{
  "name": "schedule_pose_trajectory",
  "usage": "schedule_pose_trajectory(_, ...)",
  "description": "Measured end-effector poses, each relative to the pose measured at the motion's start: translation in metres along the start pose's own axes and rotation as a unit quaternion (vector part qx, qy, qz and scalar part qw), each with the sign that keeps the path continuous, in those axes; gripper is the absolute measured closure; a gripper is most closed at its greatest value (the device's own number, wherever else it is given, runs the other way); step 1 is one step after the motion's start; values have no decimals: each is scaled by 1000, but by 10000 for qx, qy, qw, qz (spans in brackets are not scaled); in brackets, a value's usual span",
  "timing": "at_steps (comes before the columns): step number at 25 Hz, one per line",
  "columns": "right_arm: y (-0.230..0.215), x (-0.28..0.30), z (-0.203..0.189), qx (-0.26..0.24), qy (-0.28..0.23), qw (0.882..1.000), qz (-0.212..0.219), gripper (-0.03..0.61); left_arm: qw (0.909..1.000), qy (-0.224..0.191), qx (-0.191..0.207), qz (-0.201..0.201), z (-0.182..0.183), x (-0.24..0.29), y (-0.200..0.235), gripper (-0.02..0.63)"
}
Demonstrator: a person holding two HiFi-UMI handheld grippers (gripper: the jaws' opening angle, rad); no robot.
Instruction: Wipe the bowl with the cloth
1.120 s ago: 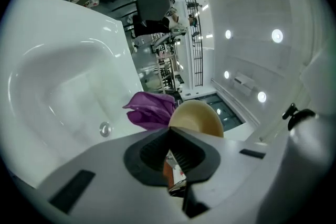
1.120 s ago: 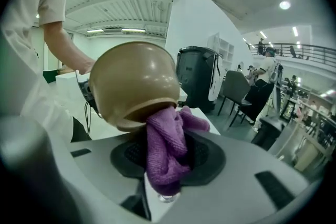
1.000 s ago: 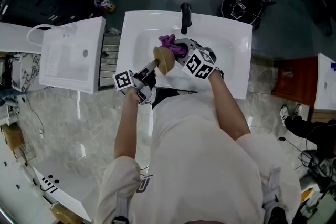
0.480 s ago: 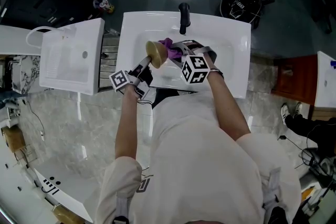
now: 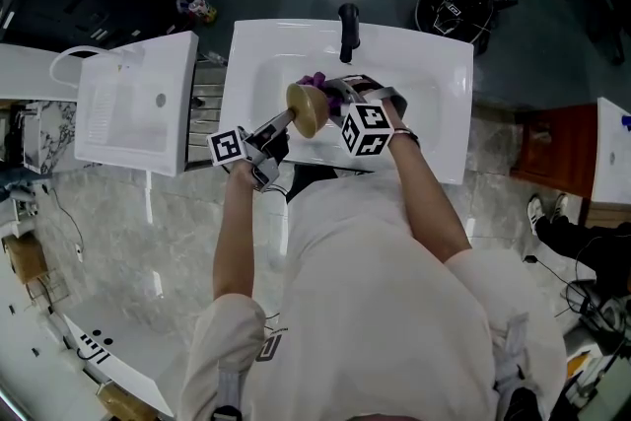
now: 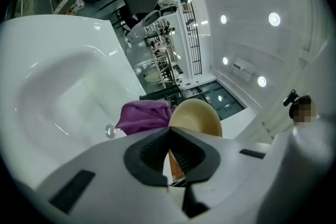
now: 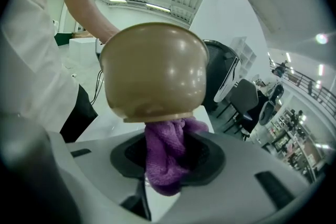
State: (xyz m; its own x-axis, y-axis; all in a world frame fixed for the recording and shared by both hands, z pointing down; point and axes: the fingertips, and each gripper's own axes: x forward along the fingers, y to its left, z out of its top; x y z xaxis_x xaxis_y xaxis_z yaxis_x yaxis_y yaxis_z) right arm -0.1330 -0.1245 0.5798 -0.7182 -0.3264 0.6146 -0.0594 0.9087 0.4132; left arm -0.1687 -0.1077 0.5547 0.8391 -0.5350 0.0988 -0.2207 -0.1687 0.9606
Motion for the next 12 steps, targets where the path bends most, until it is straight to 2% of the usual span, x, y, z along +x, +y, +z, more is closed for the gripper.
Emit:
schedule_pose_trajectory(2, -6, -2, -1, 85, -15, 9999, -82, 459, 9997, 112, 148, 160, -3, -1, 6, 603)
schedule_pose_trajectory(6, -13, -5, -5, 155, 29, 9997, -189, 459, 9914, 252, 695, 1077, -1, -14, 37, 600)
schedule_pose_trajectory(9, -14, -6, -6, 178, 33, 9995, -241, 459, 9830, 123, 850, 1623, 2, -27, 57, 599)
schedule_pose_trajectory(12, -17, -8, 0, 312, -130, 9990, -290, 459, 9736, -168, 810, 2129, 5, -42, 80, 604)
